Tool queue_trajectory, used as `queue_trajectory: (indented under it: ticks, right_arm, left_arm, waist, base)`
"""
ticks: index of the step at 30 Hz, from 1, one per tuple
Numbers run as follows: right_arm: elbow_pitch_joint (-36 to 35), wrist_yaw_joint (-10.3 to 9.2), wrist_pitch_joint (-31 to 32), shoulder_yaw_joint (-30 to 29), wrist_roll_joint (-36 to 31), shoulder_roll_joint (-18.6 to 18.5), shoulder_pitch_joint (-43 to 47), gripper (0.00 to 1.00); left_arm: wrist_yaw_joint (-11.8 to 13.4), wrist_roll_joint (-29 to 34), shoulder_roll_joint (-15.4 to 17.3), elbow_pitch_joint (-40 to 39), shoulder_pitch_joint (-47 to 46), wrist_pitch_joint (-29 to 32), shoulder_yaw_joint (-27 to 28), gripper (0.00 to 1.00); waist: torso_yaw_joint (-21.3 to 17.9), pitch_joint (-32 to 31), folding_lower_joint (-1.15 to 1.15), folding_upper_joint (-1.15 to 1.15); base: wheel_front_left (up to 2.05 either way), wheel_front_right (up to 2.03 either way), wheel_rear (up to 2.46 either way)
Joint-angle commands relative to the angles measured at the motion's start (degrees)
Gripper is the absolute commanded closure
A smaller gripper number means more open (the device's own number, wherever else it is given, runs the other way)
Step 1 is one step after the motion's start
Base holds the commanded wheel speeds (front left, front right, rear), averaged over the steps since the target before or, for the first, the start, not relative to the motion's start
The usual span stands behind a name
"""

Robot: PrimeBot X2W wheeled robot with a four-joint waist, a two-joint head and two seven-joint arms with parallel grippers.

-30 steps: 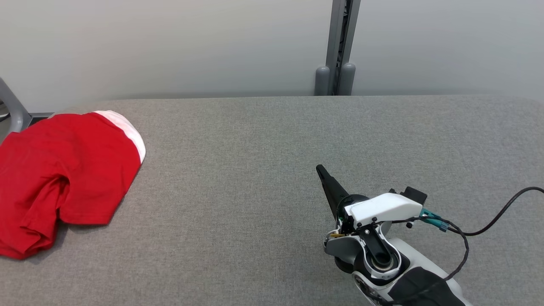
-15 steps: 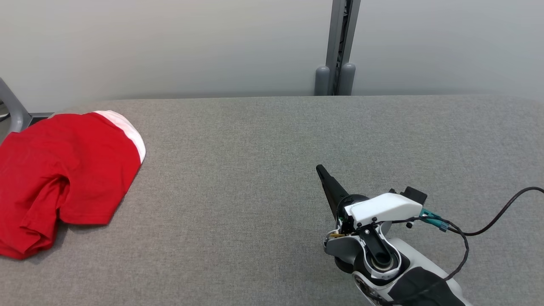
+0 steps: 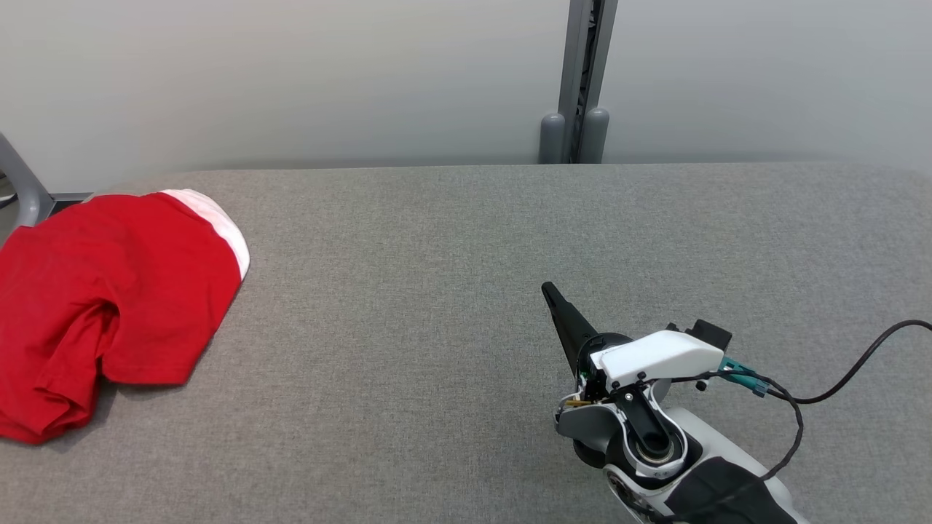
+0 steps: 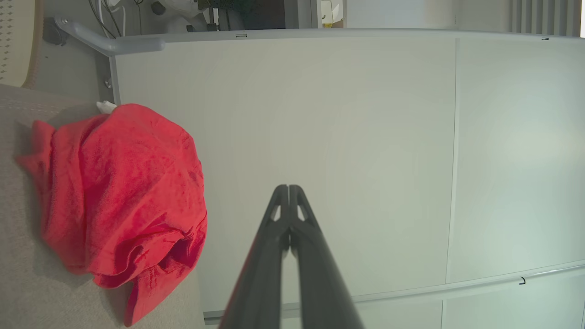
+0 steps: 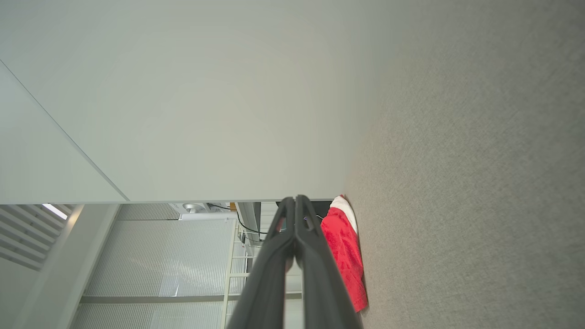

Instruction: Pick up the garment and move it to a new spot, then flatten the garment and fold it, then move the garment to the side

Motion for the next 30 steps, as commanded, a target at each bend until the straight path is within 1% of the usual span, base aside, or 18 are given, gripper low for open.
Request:
queue_trajectory:
  ticks: [1, 30]
  right_arm:
    - [0.0, 0.07, -0.2, 0.1, 0.4, -0.6, -0.5, 1.00]
    - [0.0, 0.07, -0.2, 0.1, 0.4, -0.6, -0.5, 1.00]
  left_arm:
    - [-0.2, -0.2, 0.3, -0.1, -0.7, 0.2, 0.1, 1.00]
    - [-0.2, -0.2, 0.3, -0.1, -0.7, 0.2, 0.1, 1.00]
  waist:
    - [0.0, 0.0, 0.00, 0.00]
    - [0.0, 0.0, 0.00, 0.00]
  base:
    - [0.00, 0.00, 0.00]
    - [0.00, 0.00, 0.00]
